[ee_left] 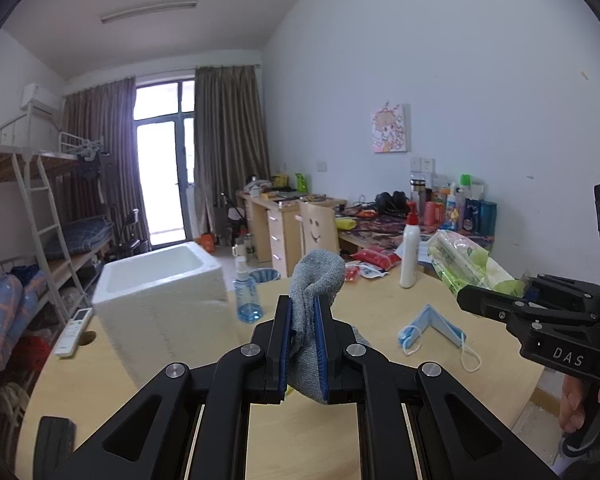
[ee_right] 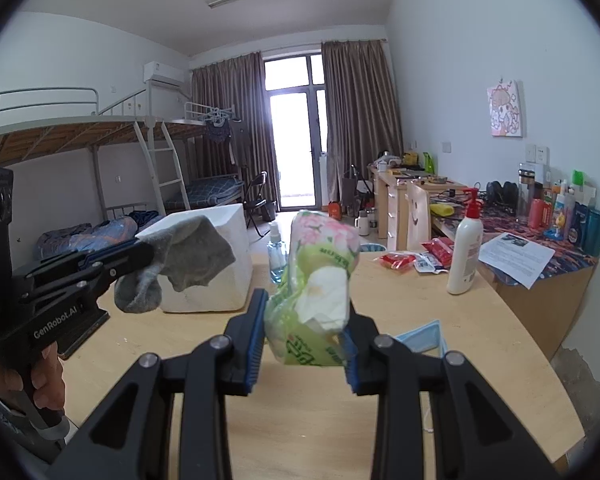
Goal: Organize soft objects
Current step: 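Carry the sock and wipe pack above the white foam box with both tools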
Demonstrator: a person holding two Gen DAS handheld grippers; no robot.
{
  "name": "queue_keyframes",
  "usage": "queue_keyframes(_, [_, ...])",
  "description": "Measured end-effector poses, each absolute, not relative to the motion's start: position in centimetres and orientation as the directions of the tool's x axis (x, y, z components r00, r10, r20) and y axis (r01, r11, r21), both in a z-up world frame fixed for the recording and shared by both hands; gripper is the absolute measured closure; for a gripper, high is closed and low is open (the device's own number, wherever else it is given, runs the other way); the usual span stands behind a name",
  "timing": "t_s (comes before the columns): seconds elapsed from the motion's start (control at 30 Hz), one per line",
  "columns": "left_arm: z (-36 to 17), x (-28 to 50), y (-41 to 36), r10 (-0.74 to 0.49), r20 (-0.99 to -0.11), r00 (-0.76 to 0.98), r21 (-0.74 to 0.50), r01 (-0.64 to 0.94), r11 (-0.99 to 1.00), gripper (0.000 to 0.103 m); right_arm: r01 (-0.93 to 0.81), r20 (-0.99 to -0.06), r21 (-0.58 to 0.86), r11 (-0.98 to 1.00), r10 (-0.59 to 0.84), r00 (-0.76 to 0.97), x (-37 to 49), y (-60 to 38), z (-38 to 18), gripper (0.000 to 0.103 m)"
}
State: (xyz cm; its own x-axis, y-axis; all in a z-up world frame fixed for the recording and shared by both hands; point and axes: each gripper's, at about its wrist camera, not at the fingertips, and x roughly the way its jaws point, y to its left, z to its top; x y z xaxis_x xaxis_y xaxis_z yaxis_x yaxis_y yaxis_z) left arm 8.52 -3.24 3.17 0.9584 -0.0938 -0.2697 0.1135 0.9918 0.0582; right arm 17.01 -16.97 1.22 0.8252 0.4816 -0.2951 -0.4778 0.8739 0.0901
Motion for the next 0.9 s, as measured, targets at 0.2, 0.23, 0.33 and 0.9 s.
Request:
queue_keyframes(0.2, [3.2,7.8,-1.1,-0.031,-0.280,0.959,0.058,0.049,0.997,0.091,-0.516,-0.295,0.075,0.853,0.514,0.806,16.7,-14.6,1.5,0.065])
queue_keyframes(0.23, [3.2,7.6,-0.6,-0.019,-0.281,0.959,0.053,0.036,0.998,0.091,-0.525,-0.296,0.072,0.848,0.521,0.800,16.7,-14.1,1.5,0.065])
queue_keyframes(0.33, [3.4,7.1,0.7,0.025,-0.276,0.961,0.054,-0.010,0.999,0.091,-0.549,-0.292,0.063,0.833,0.542,0.788,16.6,-13.1,1.7,0.065])
queue_keyframes(0.9, [3.5,4.4,6.7,0.211,-0.271,0.939,0.051,-0.204,0.978,0.091,-0.725,-0.293,0.020,0.688,0.697,0.654,17.0,-5.0,2.6,0.065])
